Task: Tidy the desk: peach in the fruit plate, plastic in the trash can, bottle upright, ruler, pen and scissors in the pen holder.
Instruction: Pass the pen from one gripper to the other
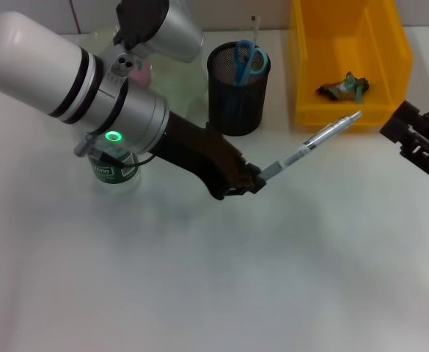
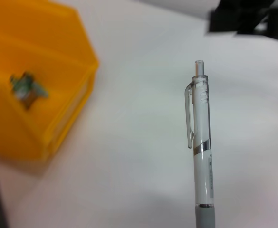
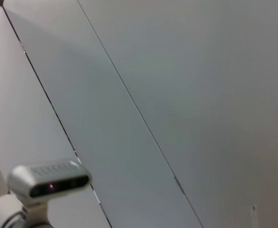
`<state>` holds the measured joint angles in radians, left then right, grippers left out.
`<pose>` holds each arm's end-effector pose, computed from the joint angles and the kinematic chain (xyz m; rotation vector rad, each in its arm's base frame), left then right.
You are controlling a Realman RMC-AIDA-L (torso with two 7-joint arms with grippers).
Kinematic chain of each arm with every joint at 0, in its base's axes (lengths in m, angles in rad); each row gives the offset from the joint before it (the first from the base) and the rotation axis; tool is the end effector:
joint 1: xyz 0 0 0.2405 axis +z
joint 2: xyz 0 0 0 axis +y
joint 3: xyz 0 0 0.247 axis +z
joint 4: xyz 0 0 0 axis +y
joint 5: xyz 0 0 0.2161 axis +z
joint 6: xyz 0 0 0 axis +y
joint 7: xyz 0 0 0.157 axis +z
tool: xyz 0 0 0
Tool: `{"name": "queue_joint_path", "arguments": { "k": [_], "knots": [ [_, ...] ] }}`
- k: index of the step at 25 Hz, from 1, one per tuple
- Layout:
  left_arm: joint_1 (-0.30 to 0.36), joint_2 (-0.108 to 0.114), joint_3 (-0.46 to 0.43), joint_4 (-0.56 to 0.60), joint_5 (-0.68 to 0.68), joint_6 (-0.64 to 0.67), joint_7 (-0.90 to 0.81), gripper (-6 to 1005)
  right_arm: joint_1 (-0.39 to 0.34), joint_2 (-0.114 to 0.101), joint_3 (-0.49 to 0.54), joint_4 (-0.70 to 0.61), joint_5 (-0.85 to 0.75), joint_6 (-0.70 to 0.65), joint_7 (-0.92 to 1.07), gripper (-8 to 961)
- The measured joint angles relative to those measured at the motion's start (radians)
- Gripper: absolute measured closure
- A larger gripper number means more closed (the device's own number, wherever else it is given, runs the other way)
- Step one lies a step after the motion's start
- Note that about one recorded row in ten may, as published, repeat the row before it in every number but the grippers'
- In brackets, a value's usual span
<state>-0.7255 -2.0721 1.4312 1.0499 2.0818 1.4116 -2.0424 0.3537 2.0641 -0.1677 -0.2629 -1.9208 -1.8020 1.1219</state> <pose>-0.1193 0.3577 -0.0640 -3.0871 -0.4149 -0.0012 0.2979 0.2602 0.0103 -2.1510 0.8159 1.3591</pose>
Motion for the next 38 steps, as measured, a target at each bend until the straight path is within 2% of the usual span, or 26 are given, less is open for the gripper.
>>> {"name": "queue_joint_path", "arguments": {
  "k": [4, 8, 21, 26, 32, 38],
  "knots": [
    [-0.002, 0.001, 0.000, -0.006, -0.035, -0.005, 0.031, 813, 0.003, 0.012, 0.008, 0.024, 0.003, 0.013, -0.028, 445],
    [-0.009, -0.002, 0.004, -0.009, -0.076, -0.008, 0.064, 807, 0.018, 0.014, 0.003, 0.055, 0.004, 0.031, -0.047, 447],
    [-0.019, -0.005, 0.010, -0.021, -0.079, -0.008, 0.066, 787, 0.052, 0.016, -0.002, 0.110, -0.001, 0.076, -0.072, 455],
    [-0.016, -0.005, 0.011, -0.021, -0.080, -0.008, 0.066, 779, 0.053, 0.016, -0.001, 0.116, -0.001, 0.077, -0.065, 661],
    [-0.011, -0.007, 0.014, -0.021, -0.082, -0.006, 0.066, 770, 0.050, 0.016, -0.002, 0.124, -0.003, 0.076, -0.065, 730],
    [-0.008, -0.006, 0.022, -0.021, -0.090, -0.006, 0.066, 761, 0.046, 0.016, -0.002, 0.132, -0.002, 0.067, -0.064, 734]
  ]
}}
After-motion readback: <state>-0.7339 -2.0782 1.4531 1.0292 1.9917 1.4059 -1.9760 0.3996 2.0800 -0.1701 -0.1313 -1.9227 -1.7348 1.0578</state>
